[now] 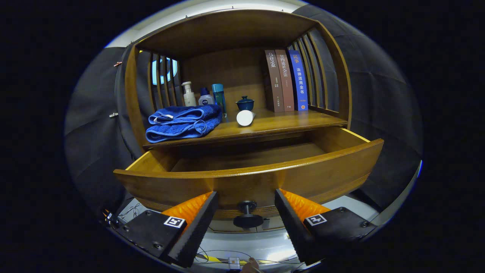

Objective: Pull open the drawer, take out the items inside it, and place them on the countertop above the cabinet.

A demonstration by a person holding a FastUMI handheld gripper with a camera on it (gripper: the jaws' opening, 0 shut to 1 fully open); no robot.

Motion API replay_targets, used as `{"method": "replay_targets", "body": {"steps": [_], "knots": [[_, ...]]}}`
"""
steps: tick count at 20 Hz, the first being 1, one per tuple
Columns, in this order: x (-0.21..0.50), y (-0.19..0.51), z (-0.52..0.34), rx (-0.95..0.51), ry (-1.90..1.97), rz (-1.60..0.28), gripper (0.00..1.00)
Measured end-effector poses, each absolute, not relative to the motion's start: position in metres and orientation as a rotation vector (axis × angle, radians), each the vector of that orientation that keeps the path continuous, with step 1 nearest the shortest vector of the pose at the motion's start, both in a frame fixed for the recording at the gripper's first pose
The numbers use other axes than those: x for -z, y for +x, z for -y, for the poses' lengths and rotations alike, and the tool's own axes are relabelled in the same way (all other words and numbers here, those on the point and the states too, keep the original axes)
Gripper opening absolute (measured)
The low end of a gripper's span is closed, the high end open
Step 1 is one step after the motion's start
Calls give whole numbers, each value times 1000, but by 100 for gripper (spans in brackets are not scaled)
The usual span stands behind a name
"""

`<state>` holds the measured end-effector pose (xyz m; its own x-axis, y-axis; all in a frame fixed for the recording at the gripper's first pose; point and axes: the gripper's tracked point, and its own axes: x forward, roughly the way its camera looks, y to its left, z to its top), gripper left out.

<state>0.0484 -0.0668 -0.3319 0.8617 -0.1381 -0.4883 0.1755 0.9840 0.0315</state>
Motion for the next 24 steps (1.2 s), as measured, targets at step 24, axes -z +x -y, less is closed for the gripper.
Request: {"method": "replay_targets", "body": {"steps": [24], "knots": [[357, 142, 82, 176, 80, -500, 100]]}}
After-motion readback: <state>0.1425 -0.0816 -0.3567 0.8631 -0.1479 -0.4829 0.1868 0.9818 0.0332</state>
